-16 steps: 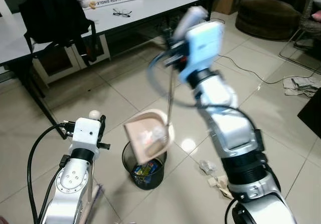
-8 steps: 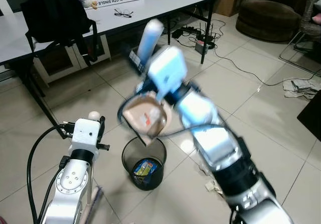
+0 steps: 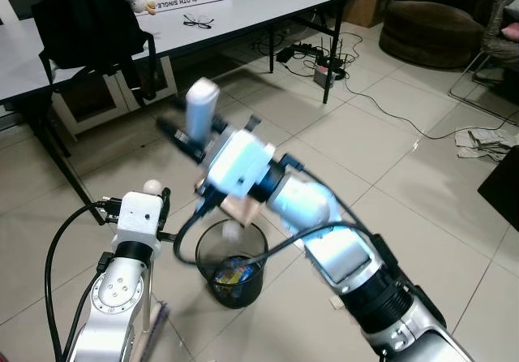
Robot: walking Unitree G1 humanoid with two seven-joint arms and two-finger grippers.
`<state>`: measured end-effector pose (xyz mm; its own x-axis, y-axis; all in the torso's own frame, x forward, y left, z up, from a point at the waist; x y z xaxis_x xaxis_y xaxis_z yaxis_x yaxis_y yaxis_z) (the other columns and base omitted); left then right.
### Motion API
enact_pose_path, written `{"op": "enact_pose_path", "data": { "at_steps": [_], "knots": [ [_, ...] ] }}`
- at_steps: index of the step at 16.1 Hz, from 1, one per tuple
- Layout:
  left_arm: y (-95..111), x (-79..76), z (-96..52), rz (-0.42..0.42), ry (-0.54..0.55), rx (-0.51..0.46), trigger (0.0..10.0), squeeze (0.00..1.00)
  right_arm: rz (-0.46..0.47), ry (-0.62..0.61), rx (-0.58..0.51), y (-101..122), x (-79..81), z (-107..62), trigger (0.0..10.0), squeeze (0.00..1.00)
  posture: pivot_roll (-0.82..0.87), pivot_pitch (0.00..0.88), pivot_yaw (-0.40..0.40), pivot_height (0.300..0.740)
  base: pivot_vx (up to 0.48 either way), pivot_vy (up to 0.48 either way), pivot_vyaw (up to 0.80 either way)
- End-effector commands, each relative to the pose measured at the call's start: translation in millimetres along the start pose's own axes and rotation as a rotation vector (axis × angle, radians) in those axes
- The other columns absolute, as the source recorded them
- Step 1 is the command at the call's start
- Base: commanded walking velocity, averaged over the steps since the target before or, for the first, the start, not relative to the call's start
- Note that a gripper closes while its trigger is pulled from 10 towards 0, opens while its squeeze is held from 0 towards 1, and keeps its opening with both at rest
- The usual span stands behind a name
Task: Sweep floor
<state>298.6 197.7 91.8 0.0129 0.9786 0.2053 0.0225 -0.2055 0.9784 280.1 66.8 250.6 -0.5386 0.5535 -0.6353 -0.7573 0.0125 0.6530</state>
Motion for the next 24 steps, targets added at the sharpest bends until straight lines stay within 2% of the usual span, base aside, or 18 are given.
{"op": "enact_pose_path", "data": {
  "at_steps": [1, 3, 4, 5, 6, 7, 9, 10, 11, 13, 16, 17, 18, 20, 22, 24],
  "knots": [
    [6, 0.7, 1.8, 0.023, 0.004, -0.022, 10.0, 0.0, -0.037, 0.003, -0.08, 19, -2.3, 3.4, 10.0, 0.0, -0.06, 0.0, 0.046, 0.74, 0.0, 0.0, 0.0],
    [6, 0.3, 1.7, 0.024, 0.002, -0.021, 10.0, 0.0, -0.052, 0.008, -0.077, 19, -2.4, 3.0, 10.0, 0.0, -0.06, 0.0, 0.048, 0.74, 0.0, 0.0, 0.0],
    [4, -2.2, 2.0, 0.018, -0.017, -0.009, 10.0, 0.0, -0.152, -0.053, -0.007, 8, -22.1, 0.4, 10.0, 0.0, -0.06, 0.0, 0.048, 0.74, 0.0, 0.0, 0.0],
    [2, -4.2, 2.3, 0.013, -0.03, -0.002, 10.0, 0.0, -0.19, -0.11, 0.039, 1, -37.3, -2.3, 10.0, 0.0, -0.06, 0.0, 0.048, 0.74, 0.0, 0.0, 0.0],
    [-2, -12.5, 3.2, 0.004, -0.078, 0.021, 10.0, 0.0, -0.211, -0.311, 0.177, -18, -84.7, -18.6, 10.0, 0.0, -0.07, 0.0, 0.049, 0.74, 0.0, 0.0, 0.0],
    [-4, -21.1, 3.2, 0.01, -0.127, 0.031, 10.0, 0.0, -0.206, -0.464, 0.288, -32, -118.5, -40.2, 10.0, 0.0, -0.08, 0.0, 0.053, 0.74, 0.0, 0.0, 0.0],
    [-5, -27.7, 3.3, 0.02, -0.162, 0.032, 10.0, 0.0, -0.208, -0.571, 0.393, -46, -140.9, -64.6, 10.0, 0.0, -0.08, 0.0, 0.056, 0.74, 0.0, 0.0, 0.0],
    [-6, -31.5, 4.3, 0.017, -0.178, 0.035, 10.0, 0.0, -0.19, -0.655, 0.562, -70, -154.8, -99.7, 10.0, 0.0, -0.09, 0.0, 0.062, 0.74, 0.0, 0.0, 0.0],
    [-6, -32.8, 4.6, 0.013, -0.187, 0.038, 10.0, 0.0, -0.18, -0.683, 0.612, -77, -157.5, -114.4, 10.0, 0.0, -0.09, 0.0, 0.063, 0.74, 0.0, 0.0, 0.0],
    [-8, -38.2, 2.9, 0.009, -0.249, 0.051, 10.0, 0.0, -0.097, -0.809, 0.768, -94, -154.0, -164.4, 10.0, 0.0, -0.09, 0.0, 0.064, 0.74, 0.0, 0.0, 0.0],
    [-5, -47.6, -2.6, -0.019, -0.337, 0.056, 10.0, 0.0, -0.081, -0.89, 0.86, -100, -146.5, -195.1, 10.0, 0.0, -0.09, 0.0, 0.067, 0.74, 0.0, 0.0, -0.8],
    [-2, -54.1, -6.6, -0.045, -0.389, 0.055, 10.0, 0.0, -0.109, -0.891, 0.9, -101, -144.1, -201.2, 10.0, 0.0, -0.1, 0.0, 0.069, 0.74, 0.0, 0.0, -0.8],
    [0, -60.6, -10.5, -0.07, -0.441, 0.062, 10.0, 0.0, -0.099, -0.896, 0.919, -102, -141.8, -204.5, 10.0, 0.0, -0.1, 0.0, 0.072, 0.74, 0.0, 0.0, -0.8],
    [0, -69.9, -15.5, -0.087, -0.519, 0.083, 10.0, 0.0, -0.078, -0.924, 0.907, -99, -140.9, -206.1, 10.0, 0.0, -0.1, 0.0, 0.075, 0.74, 0.0, 0.0, -0.8],
    [2, -74.4, -16.8, -0.101, -0.551, 0.08, 10.0, 0.0, -0.13, -0.942, 0.913, -94, -143.3, -207.6, 10.0, 0.0, -0.11, 0.0, 0.078, 0.74, 0.0, 0.0, -0.8],
    [7, -78.2, -13.4, -0.116, -0.551, 0.059, 10.0, 0.0, -0.084, -0.941, 0.92, -95, -138.6, -208.8, 10.0, 0.0, -0.12, 0.0, 0.078, 0.74, 0.0, 0.0, -0.8]
  ]
}}
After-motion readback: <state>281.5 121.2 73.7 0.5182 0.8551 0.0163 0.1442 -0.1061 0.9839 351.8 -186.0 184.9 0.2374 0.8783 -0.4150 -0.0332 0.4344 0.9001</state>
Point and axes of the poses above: a point about 5 cm out from each wrist's last joint towards the gripper, its own z axis pointing out of the wrist towards the gripper, its own y axis along the axis of the wrist's last joint, x = y × z, the point moved 5 cm from there along z, pointing out of the wrist towards the gripper, and after that the axes turned 5 degrees about -z, right-handed, at the moved point
